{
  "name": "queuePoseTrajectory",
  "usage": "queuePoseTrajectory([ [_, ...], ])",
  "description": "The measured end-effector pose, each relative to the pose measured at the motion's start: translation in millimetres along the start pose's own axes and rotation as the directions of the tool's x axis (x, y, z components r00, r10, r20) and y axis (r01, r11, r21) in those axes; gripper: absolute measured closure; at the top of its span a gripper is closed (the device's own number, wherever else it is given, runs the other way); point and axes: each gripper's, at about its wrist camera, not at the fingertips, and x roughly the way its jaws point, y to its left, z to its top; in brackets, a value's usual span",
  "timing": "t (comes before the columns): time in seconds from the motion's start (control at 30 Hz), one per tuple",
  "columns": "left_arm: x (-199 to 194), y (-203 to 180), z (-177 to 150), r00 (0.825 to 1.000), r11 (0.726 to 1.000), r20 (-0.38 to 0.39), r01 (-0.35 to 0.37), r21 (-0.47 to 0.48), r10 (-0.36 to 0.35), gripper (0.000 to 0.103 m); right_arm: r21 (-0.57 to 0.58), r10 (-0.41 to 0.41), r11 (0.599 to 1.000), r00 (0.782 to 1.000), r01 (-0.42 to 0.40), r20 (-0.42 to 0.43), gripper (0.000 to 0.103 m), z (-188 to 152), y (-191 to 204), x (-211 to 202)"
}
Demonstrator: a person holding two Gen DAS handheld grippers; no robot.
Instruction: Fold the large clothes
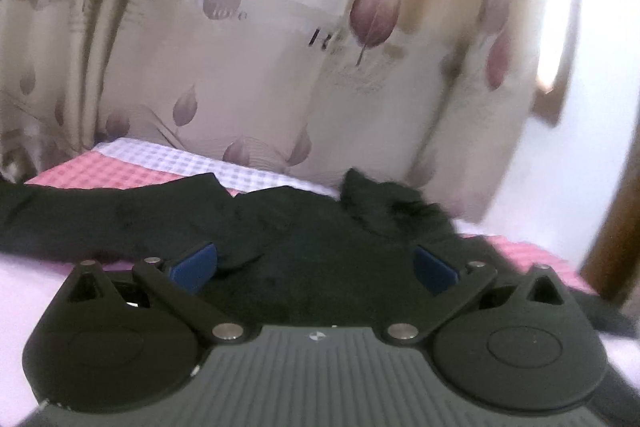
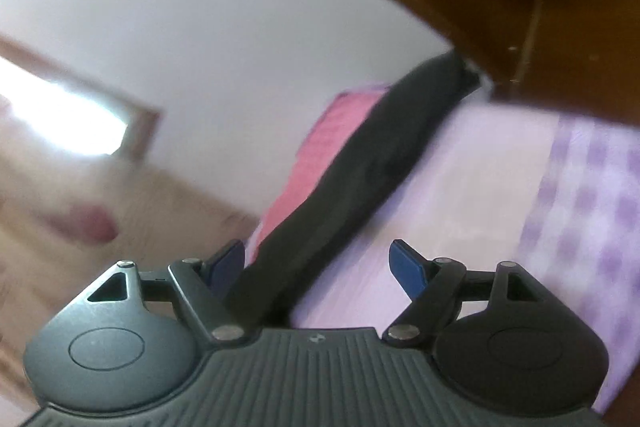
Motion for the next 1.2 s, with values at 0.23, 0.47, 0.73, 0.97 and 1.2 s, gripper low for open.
queuePoseTrajectory([
  [0.23, 66.9, 6.2, -33.6, 0.998, 0.998, -0.032, -0.062, -0.022, 0.061, 0.000, 0.079, -0.076, 0.994, 0.997, 0.073, 0.034, 0.025, 47.3, -27.8, 65.3],
  [0.47, 72.0, 30.9, -45.5, 0.997, 0.987, -0.075, -0.006, -0.161, -0.007, 0.000, 0.064, -0.118, 0.992, 0.990, 0.113, 0.082, 0.024, 64.6, -24.4, 101.8],
  [0.73, 73.6, 36.9, -46.1, 0.995, 0.976, -0.096, -0.007, -0.215, -0.014, 0.000, -0.022, -0.290, 0.956, 0.952, 0.293, 0.093, 0.089, 65.0, -15.4, 137.1],
  [0.97, 70.3, 44.7, -47.5, 0.997, 0.960, -0.061, 0.018, -0.278, -0.037, 0.000, 0.021, -0.101, 0.995, 0.973, 0.099, 0.207, 0.095, 72.5, 60.2, 128.1],
  [1.2, 64.2, 51.9, -48.8, 0.999, 0.940, -0.019, 0.038, -0.338, -0.048, 0.000, -0.142, 0.276, 0.954, 0.958, -0.263, 0.082, 0.095, -7.5, 216.1, 169.6],
])
